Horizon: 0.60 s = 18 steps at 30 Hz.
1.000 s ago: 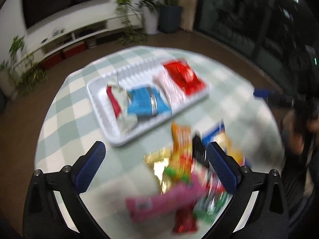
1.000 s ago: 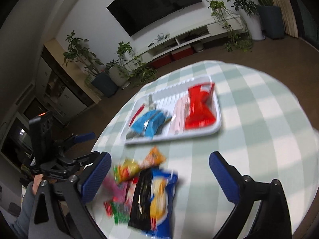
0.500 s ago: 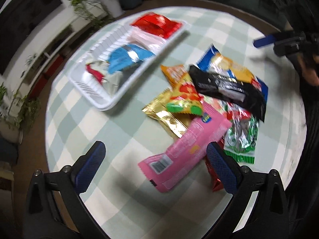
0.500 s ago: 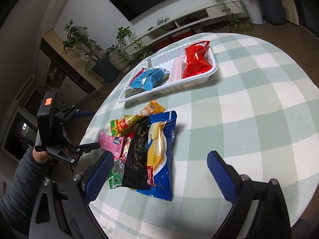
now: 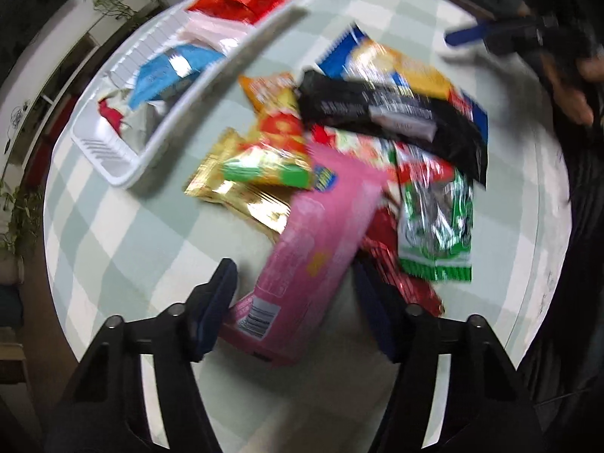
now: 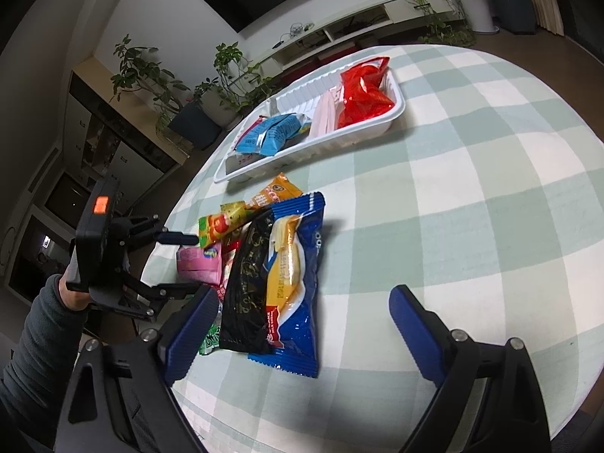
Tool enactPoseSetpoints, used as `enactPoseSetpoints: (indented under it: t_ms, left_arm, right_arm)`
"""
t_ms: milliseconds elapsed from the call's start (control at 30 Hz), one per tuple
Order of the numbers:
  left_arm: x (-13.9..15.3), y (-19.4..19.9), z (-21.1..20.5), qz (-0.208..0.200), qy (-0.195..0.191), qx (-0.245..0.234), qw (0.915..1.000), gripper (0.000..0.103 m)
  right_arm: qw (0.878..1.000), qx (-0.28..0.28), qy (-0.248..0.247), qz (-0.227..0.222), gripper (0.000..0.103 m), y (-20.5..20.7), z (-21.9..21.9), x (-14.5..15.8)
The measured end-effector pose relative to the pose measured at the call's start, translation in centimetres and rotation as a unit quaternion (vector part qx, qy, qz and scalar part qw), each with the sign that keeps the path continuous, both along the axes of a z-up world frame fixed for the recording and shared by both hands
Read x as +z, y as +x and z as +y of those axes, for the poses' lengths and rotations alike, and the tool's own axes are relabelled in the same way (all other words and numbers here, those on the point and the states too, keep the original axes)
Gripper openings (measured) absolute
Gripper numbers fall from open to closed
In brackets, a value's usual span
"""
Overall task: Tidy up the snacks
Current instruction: 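Move the left gripper to the pile and grasp the pink packet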
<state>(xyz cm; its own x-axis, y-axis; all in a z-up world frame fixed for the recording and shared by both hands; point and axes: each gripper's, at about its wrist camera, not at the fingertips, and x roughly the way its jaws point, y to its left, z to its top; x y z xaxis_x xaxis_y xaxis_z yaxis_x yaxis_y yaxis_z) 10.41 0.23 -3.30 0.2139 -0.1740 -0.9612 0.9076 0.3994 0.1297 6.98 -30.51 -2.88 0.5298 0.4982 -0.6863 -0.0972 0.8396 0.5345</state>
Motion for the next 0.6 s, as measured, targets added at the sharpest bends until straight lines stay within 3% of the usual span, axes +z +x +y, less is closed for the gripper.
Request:
enactPoseSetpoints:
  t_ms: [433, 500, 600]
  left_arm:
    - [0.3, -0.2, -0.6, 0.008, -0.017, 0.028, 0.9994, 0.054]
    - [0.1, -0.7, -0.4, 0.019, -0.015, 0.023, 0.9994, 0.034]
    - [0.3, -1.6, 0.1, 0.017, -0.016, 0.025, 0.9994, 0.034]
  right_arm:
    - [1.000, 0.010, -0.013, 0.000, 0.091, -0.3, 0.7, 0.0]
    - [1.000, 0.011, -0.018, -0.001, 0.091, -0.3, 0.9, 0.1]
    - [1.000, 0.014, -0.025, -0.004, 0.091, -0.4, 1.2, 0.4]
